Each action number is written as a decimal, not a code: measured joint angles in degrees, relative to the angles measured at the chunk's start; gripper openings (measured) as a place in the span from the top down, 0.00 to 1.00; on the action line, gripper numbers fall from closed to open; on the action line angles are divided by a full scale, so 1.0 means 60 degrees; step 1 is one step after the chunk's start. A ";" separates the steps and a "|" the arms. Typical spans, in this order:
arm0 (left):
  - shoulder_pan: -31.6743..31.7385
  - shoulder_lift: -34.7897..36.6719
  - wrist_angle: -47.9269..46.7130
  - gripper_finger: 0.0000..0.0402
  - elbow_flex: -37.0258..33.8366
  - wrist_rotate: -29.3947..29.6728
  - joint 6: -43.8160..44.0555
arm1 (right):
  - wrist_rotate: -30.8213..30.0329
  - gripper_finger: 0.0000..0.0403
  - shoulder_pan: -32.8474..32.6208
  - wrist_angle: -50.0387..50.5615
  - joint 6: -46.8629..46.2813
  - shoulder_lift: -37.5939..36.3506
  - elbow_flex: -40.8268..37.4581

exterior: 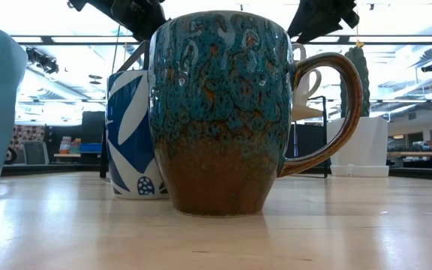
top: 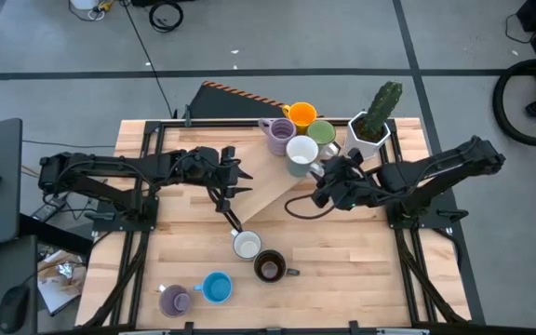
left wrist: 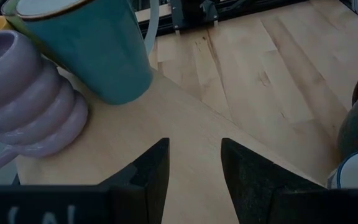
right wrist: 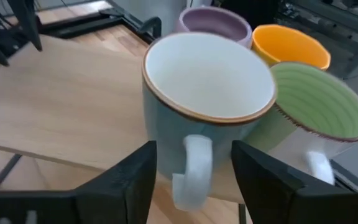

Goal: Place coffee mugs
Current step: Put the blue patterned mug on the shelf

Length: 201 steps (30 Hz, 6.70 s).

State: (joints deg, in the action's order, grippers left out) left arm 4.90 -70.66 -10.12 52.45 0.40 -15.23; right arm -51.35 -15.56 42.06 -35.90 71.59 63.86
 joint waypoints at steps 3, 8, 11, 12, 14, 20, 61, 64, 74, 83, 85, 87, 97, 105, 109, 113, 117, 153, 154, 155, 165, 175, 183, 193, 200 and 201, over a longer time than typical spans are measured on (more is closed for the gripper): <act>-0.0016 0.0275 0.0019 0.63 0.0007 -0.0007 -0.0013 | 0.0008 0.45 -0.0138 0.0004 0.0066 -0.0276 0.0000; -0.0420 0.0828 -0.0395 0.63 0.0007 -0.0982 -0.0442 | 0.0058 0.45 -0.0705 0.0011 0.0548 -0.0691 0.0000; -0.1019 0.1121 -0.0840 0.63 0.0007 -0.2233 -0.1060 | 0.0058 0.45 -0.1227 0.0042 0.0876 -0.0879 0.0000; -0.1260 0.1186 -0.0965 0.63 0.0007 -0.2608 -0.1182 | 0.0012 0.45 -0.1405 0.0080 0.0927 -0.0919 0.0000; -0.1734 0.1256 -0.1318 0.63 0.0004 -0.3134 -0.1270 | -0.0226 0.45 -0.1783 0.0257 0.0908 -0.0943 0.0000; -0.3029 0.1137 -0.2086 0.63 0.0007 -0.3206 0.1280 | -0.1272 0.45 -0.2875 0.0083 0.0307 -0.0867 -0.0635; -0.5544 -0.4816 -0.6028 0.63 0.4223 0.2402 0.3073 | 0.0013 0.46 -0.3524 -0.3772 0.1195 -0.0222 -0.2433; -0.5438 -0.4949 -0.5993 0.63 0.4222 0.2087 0.2793 | 0.0016 0.46 -0.3521 -0.3816 0.1206 -0.0222 -0.2433; -0.5467 -0.5088 -0.5902 0.75 0.4226 0.2159 0.2415 | 0.0056 0.46 -0.3521 -0.3859 0.1206 -0.0222 -0.2433; -0.5569 -0.5088 -0.5877 0.90 0.4226 0.1952 0.2165 | 0.0084 0.46 -0.3524 -0.3860 0.1264 -0.0222 -0.2433; -0.5565 -0.5088 -0.5877 0.93 0.4226 0.1926 0.2159 | 0.0084 0.46 -0.3524 -0.3858 0.1264 -0.0222 -0.2433; -0.5565 -0.5088 -0.5879 0.95 0.4226 0.1884 0.2063 | 0.0087 0.46 -0.3524 -0.3861 0.1264 -0.0222 -0.2433; -0.5529 -0.4879 -0.5866 0.97 0.4193 0.1678 0.1823 | 0.0093 0.45 -0.3524 -0.3860 0.1264 -0.0226 -0.2433; -0.5489 -0.4706 -0.5800 0.97 0.4189 0.1878 0.1957 | 0.0106 0.45 -0.3524 -0.3861 0.1264 -0.0226 -0.2433; -0.5489 -0.4702 -0.5717 0.97 0.4189 0.2087 0.2177 | 0.0106 0.45 -0.3524 -0.3874 0.1264 -0.0226 -0.2433; -0.5496 -0.4702 -0.5746 0.97 0.4377 0.2155 0.2177 | 0.0105 0.45 -0.3522 -0.3876 0.1268 -0.0226 -0.2433; -0.5496 -0.4702 -0.5857 0.97 0.4837 0.2393 0.1959 | 0.0102 0.45 -0.3521 -0.3897 0.1336 -0.0226 -0.2433; -0.4038 -0.4673 -0.6403 0.97 0.7500 0.3082 -0.1147 | 0.0091 0.45 -0.3521 -0.3927 0.1502 -0.0226 -0.2433; -0.4002 -0.4673 -0.6574 0.97 0.7607 0.3097 -0.1157 | 0.0091 0.45 -0.3521 -0.3930 0.1509 -0.0226 -0.2433; -0.3961 -0.4673 -0.6725 0.97 0.7711 0.3150 -0.1182 | 0.0094 0.45 -0.3521 -0.3927 0.1512 -0.0226 -0.2433; -0.3249 -0.4669 -0.8814 0.97 0.9034 0.3205 -0.1732 | 0.0090 0.45 -0.3521 -0.3927 0.1519 -0.0226 -0.2433; -0.1782 -0.4662 -0.9989 0.97 0.9231 0.2762 -0.4171 | 0.0087 0.45 -0.3521 -0.3927 0.1714 -0.0226 -0.2433; -0.0177 -0.4662 -1.0000 0.97 0.9208 0.1482 -0.5639 | 0.0084 0.45 -0.3510 -0.3923 0.1812 -0.0226 -0.2433; 0.1215 -0.4669 -0.9988 0.97 0.9184 0.0539 -0.6330 | -0.0011 0.45 -0.3510 -0.3923 0.2041 -0.0226 -0.2433; 0.1586 -0.4669 -1.0011 0.97 0.9171 0.0455 -0.6401 | -0.0036 0.45 -0.3510 -0.3927 0.2087 -0.0226 -0.2433; 0.1622 -0.4669 -1.0020 0.97 0.9169 0.0455 -0.6453 | -0.0068 0.45 -0.3510 -0.3927 0.2087 -0.0226 -0.2433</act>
State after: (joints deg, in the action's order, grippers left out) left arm 14.63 -98.67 -70.24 107.46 3.14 -53.95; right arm -51.76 -36.62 18.50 -23.38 70.24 49.25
